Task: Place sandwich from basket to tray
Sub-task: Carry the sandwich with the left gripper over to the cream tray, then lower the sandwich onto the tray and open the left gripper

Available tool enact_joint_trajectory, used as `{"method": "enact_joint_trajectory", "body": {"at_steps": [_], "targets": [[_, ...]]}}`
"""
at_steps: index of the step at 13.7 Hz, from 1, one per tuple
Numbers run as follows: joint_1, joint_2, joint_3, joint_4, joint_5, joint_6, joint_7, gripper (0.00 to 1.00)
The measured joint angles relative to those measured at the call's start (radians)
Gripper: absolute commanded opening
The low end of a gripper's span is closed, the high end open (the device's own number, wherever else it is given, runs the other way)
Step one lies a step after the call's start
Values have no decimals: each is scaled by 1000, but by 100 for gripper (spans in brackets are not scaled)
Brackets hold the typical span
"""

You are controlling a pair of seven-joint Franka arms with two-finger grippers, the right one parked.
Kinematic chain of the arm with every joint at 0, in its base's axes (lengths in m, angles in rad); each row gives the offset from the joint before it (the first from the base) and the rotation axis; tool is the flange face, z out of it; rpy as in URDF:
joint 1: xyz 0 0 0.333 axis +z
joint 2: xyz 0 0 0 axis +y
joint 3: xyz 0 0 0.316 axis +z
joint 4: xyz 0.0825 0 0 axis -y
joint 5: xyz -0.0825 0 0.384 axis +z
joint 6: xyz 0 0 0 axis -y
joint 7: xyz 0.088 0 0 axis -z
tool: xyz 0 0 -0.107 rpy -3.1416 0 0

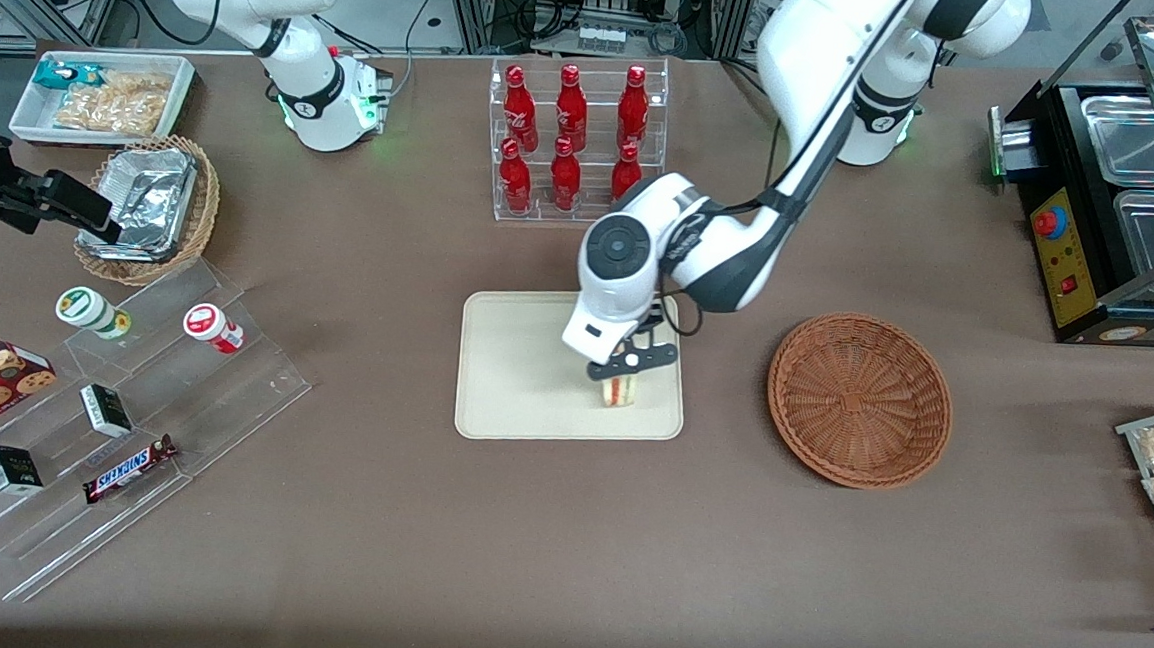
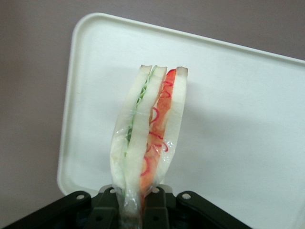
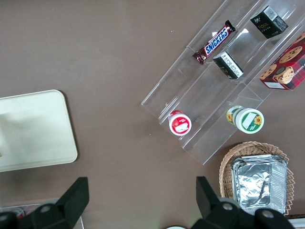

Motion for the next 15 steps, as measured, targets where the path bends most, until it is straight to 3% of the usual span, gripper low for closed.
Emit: {"method": "enact_joint_trajectory", "body": {"at_steps": [8, 9, 10, 11, 12, 15], "targets": [[-58, 137, 0, 138, 0, 0, -56, 12], [-60, 147, 0, 149, 0, 0, -57, 19], [-61, 154, 0, 157, 0, 0, -57, 47], [-61, 159, 0, 162, 0, 0, -57, 91], [-61, 160, 0, 165, 0, 0, -57, 100], [-61, 160, 0, 177, 0, 0, -57, 100]]}}
